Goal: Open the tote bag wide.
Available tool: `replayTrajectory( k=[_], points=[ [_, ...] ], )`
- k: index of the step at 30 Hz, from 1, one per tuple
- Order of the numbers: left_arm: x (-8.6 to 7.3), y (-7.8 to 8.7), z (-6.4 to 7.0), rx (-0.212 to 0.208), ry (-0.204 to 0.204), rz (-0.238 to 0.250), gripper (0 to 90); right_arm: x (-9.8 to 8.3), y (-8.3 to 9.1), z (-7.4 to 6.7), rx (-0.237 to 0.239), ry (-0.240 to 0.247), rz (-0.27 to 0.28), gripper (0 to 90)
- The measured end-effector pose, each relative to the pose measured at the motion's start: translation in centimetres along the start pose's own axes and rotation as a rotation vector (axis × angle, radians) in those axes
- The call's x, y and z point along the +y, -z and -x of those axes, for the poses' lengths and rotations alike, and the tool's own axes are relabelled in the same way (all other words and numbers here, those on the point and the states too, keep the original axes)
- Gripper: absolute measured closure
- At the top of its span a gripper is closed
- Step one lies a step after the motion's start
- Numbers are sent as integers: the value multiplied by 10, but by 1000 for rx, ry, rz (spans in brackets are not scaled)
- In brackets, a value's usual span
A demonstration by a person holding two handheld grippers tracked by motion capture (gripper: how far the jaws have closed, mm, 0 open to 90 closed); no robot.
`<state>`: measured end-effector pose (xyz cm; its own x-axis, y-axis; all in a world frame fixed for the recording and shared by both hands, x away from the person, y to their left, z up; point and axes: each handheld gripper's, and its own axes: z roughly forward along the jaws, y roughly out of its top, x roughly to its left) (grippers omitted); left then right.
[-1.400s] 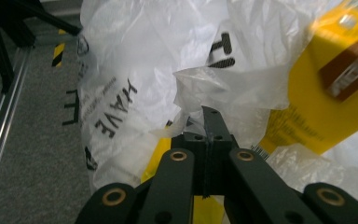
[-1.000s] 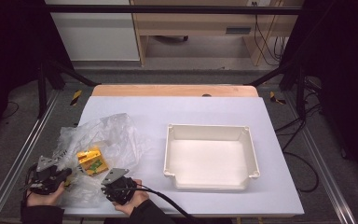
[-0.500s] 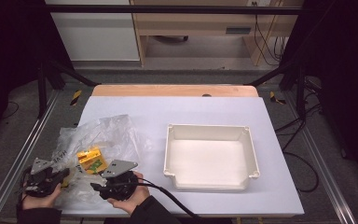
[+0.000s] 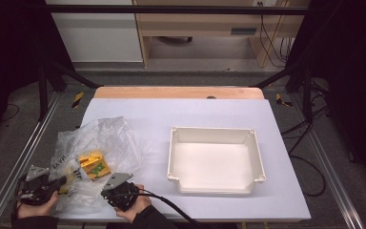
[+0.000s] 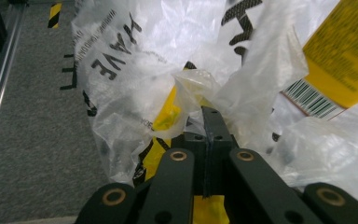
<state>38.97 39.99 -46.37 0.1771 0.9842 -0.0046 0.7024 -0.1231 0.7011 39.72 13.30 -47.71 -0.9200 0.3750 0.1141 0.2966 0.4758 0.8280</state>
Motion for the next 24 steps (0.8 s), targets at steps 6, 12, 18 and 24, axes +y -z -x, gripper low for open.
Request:
replayTrajectory(
  k=[6, 12, 18, 24],
  points=[
    [0, -3, 1, -14, -8, 33, 797, -7, -9, 2, -31, -4, -26, 891],
    [6, 20, -1, -70, 19, 171, 488, -7, -9, 3, -33, -7, -28, 894],
    [21, 48, 9, -110, -8, 291, 390, -7, -9, 3, -37, 1, -27, 897],
    [46, 57, 23, -129, -59, 342, 418, -6, -9, 2, -37, 1, -25, 897]
  ],
)
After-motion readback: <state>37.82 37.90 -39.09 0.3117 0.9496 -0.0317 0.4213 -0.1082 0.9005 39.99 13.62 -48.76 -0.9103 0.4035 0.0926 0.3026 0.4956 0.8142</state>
